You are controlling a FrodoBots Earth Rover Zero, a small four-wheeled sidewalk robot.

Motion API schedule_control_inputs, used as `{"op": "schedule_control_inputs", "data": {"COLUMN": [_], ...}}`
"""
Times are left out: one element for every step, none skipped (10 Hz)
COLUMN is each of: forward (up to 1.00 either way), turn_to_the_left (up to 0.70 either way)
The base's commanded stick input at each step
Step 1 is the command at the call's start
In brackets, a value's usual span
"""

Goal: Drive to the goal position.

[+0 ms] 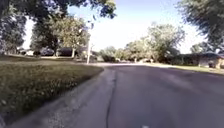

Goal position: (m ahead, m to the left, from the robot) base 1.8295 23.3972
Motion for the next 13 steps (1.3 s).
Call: {"op": "schedule_control_inputs", "data": {"forward": [1.0, 1.0, 1.0, 1.0, 1.0, 1.0, 1.0, 1.0, 1.0, 1.0, 1.0, 1.0, 1.0], "turn_to_the_left": [0.0, 0.0, 0.0, 0.0, 0.0, 0.0, 0.0, -0.12, -0.29, -0.3, -0.3, -0.3, -0.3]}}
